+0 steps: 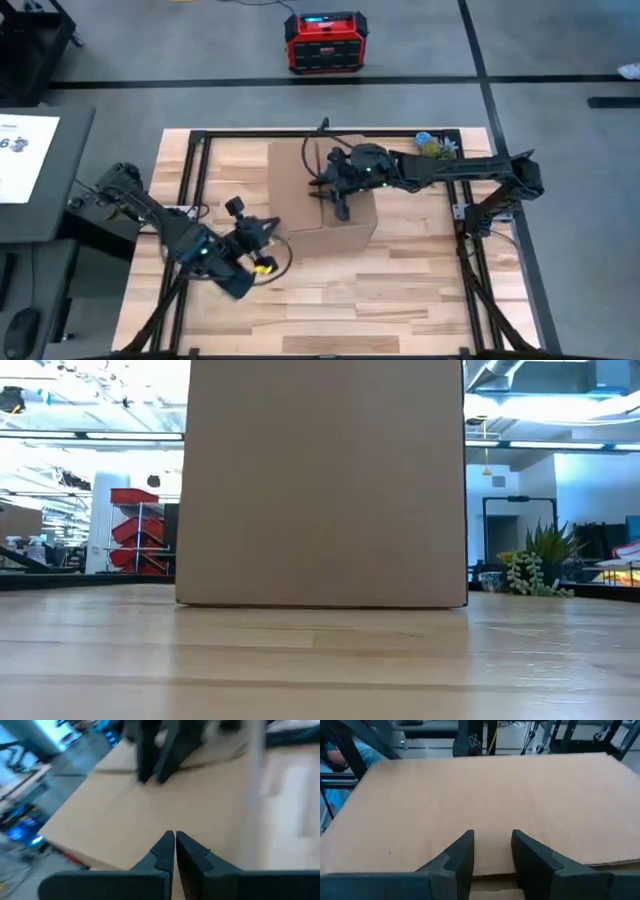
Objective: Wrap mug
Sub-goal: Close the cardboard box
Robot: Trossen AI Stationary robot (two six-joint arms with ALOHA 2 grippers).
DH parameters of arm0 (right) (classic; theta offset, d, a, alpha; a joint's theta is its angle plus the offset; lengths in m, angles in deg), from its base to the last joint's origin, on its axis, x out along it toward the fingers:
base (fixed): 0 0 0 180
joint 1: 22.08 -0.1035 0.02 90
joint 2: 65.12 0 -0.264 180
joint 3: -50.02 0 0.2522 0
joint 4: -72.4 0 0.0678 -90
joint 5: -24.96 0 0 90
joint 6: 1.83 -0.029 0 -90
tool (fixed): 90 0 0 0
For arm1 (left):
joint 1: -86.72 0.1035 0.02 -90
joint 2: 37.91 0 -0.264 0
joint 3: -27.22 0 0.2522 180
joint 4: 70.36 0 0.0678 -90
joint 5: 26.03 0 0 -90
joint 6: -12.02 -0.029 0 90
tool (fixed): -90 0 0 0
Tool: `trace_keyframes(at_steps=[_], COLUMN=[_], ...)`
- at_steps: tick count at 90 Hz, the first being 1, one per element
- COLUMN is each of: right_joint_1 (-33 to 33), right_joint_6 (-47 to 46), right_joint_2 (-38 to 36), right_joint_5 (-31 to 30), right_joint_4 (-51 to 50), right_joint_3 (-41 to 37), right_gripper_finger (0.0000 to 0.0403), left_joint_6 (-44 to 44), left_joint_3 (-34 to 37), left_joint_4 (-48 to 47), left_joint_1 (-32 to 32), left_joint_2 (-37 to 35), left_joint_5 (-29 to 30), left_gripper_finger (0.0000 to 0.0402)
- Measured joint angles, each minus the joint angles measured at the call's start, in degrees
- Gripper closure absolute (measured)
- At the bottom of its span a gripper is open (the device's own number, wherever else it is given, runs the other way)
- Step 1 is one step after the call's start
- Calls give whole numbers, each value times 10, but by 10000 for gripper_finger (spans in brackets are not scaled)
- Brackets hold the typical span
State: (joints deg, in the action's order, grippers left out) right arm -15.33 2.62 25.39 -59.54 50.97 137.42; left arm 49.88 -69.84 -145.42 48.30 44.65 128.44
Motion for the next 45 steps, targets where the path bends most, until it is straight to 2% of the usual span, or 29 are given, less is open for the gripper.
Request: trace_keyframes(at_steps=[15, 45], right_joint_1=[7, 39], right_joint_6=[3, 14], right_joint_2=[1, 1], right_joint_5=[-17, -24], right_joint_4=[-4, -56], right_joint_3=[0, 0], right_gripper_finger=[285, 285], left_joint_6=[14, 125], left_joint_3=[-17, -17], left_joint_4=[3, -10], left_joint_1=[-43, -92], left_joint_2=[1, 52], left_joint_5=[-34, -19], left_gripper_finger=[401, 402])
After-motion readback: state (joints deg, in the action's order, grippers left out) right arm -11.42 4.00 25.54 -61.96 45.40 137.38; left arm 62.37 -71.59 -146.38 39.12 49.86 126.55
